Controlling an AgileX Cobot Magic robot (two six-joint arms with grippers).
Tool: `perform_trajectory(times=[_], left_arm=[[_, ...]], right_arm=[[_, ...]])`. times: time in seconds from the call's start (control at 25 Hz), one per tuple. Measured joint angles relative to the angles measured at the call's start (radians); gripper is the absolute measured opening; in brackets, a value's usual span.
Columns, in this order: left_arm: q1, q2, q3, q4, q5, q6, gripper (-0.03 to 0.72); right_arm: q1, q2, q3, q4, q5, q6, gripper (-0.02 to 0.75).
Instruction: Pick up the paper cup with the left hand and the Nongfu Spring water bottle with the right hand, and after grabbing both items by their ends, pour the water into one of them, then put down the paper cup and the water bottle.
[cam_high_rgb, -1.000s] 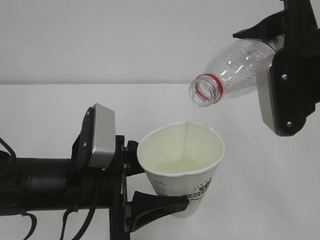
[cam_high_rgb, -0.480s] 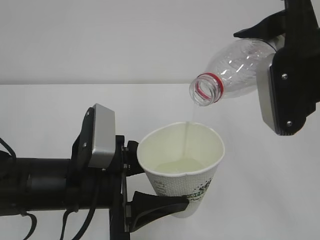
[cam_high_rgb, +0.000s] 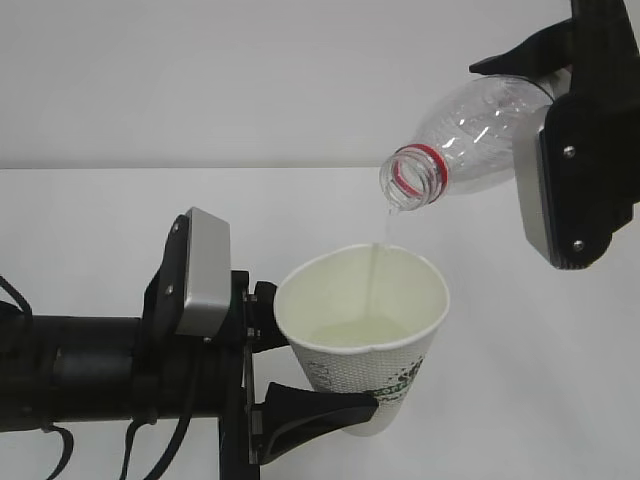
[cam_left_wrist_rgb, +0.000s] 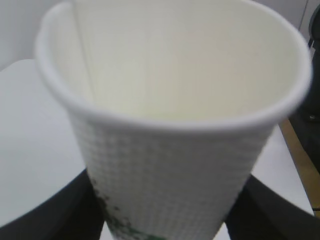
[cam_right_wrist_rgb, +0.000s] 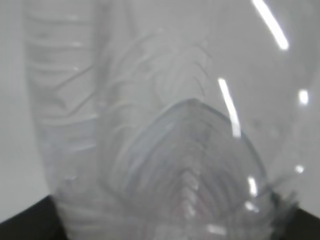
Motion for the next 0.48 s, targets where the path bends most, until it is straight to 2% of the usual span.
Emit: perform_trajectory(times=[0.48], left_arm=[[0.0, 0.0, 0.0, 0.0, 0.0, 0.0, 0.486]], right_arm=[[0.0, 0.0, 0.0, 0.0, 0.004, 0.0, 0.477]])
